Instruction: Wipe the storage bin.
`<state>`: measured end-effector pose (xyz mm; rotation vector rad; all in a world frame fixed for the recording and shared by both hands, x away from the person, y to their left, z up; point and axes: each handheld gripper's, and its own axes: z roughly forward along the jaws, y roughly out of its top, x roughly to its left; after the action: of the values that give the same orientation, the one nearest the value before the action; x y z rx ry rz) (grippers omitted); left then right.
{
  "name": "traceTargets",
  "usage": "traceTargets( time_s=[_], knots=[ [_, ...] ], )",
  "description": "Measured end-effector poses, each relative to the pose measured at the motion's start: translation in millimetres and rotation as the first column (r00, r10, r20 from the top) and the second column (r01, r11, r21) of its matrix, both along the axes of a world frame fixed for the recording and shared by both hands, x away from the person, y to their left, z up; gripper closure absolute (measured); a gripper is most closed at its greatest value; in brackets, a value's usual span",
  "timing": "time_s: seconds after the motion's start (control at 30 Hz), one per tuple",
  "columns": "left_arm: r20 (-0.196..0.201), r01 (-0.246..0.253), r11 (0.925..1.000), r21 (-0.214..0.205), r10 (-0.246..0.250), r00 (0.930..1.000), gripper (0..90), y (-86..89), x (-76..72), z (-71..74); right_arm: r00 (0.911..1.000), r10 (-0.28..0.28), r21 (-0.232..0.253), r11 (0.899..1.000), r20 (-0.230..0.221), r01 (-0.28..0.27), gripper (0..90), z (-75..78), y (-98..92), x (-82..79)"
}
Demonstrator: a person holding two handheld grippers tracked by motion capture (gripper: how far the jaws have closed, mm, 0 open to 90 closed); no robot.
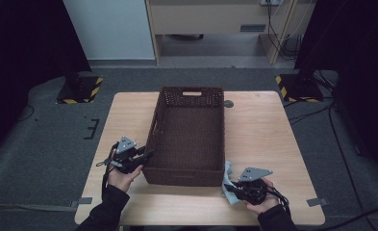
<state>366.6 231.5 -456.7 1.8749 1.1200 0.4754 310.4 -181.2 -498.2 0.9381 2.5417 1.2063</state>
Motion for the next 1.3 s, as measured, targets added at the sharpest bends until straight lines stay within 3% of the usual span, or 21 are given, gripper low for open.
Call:
traceTargets(
  time_s=[0.13, 0.23, 0.3, 0.37, 0.53, 0.67, 0.87, 1.13, 1.3],
  knots=[
    [0.0, 0.001, 1.0, 0.003, -0.001, 1.0, 64.3, 0.1, 0.2, 0.1, 0.9997, -0.026, 0.012, 1.0, 0.002, 0.026, 82.8, 2.9, -4.9, 3.1],
    [0.0, 0.002, 1.0, 0.004, -0.002, 1.0, 63.7, 0.2, 0.4, 0.0, 0.9949, -0.096, 0.05, 0.994, 0.029, 0.095, 82.7, 10.9, -22.4, 6.5],
    [0.001, 0.002, 1.0, 0.005, -0.002, 1.0, 63.3, 0.3, 0.5, -0.1, 0.9816, -0.182, 0.061, 0.982, 0.057, 0.179, 82.1, 15.1, -41.5, 9.4],
    [0.002, 0.003, 1.0, 0.006, -0.003, 1.0, 62.7, 0.5, 0.7, -0.2, 0.9696, -0.234, 0.057, 0.971, 0.071, 0.231, 81.9, 16.5, -53.1, 11.1],
    [0.003, 0.005, 1.0, 0.008, -0.005, 1.0, 62.0, 0.6, 1.0, -0.3, 0.9288, -0.355, 0.031, 0.935, 0.105, 0.354, 81.8, 15.1, -86.4, 16.9],
    [0.003, 0.004, 1.0, 0.008, -0.004, 1.0, 61.6, 0.7, 0.9, -0.3, 0.9127, -0.397, 0.015, 0.918, 0.098, 0.397, 81.1, 9.1, -100.5, 20.7],
    [0.004, 0.004, 1.0, 0.006, -0.004, 1.0, 61.4, 0.9, 1.0, -0.5, 0.8999, -0.428, -0.018, 0.902, 0.083, 0.431, 79.8, 0.6, -107.1, 26.6],
    [0.008, 0.003, 1.0, 0.005, -0.003, 1.0, 60.9, 1.0, 0.7, -0.9, 0.8595, -0.507, -0.068, 0.857, 0.065, 0.511, 76.9, -7.5, -117.5, 32.5],
    [0.01, 0.003, 1.0, 0.007, -0.003, 0.9999, 60.3, 1.2, 0.7, -1.0, 0.8543, -0.515, -0.084, 0.85, 0.071, 0.519, 70.4, -9.3, -118.5, 33.9]
  ],
)
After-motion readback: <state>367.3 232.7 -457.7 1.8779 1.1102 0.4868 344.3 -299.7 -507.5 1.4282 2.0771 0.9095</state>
